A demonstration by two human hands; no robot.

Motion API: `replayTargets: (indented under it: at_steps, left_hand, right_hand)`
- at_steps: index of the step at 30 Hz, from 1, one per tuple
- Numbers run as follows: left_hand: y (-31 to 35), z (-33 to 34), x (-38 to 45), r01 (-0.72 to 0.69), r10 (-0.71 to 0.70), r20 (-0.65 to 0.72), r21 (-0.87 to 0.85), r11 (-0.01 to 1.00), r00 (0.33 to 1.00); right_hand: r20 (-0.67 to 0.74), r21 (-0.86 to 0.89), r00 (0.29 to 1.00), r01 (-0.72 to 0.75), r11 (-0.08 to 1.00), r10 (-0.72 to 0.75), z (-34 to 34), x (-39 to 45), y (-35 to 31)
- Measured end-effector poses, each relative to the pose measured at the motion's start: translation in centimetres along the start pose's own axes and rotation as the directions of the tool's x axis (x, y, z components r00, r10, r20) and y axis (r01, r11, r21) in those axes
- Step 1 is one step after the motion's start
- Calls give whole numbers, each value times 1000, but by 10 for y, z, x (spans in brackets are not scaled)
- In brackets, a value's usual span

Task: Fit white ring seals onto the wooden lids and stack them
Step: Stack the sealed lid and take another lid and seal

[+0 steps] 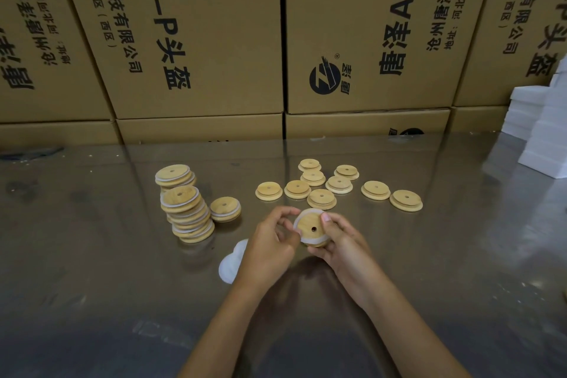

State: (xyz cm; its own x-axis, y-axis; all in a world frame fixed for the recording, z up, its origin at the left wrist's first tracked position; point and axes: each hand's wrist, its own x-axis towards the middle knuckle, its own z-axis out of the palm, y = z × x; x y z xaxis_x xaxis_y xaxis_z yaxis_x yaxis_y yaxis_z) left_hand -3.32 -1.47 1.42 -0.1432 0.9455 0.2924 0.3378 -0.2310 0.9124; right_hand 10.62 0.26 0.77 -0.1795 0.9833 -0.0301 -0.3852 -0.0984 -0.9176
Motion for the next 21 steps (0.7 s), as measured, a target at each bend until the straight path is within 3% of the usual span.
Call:
replayTargets:
  at_steps: [3,6,13,21]
  left_hand:
    - [-1,2,-1,81,-80,-30,10,997,996]
    - [1,2,0,155,-163,-77,-105,982,984]
    - [1,-5,5,65,-98,-212,-159,985,972]
    - [2,-2,1,-4,-1,-62,-70,998,998]
  right_hand:
    - [-11,-18,1000,22,1000,-23,2,1,1]
    - [-13,-79,999,32,996,-33,4,0,2]
    - [31,-181,999,-1,983,7,6,-3,-1]
    - [67,-245,996,66,967,-51,3,-7,3]
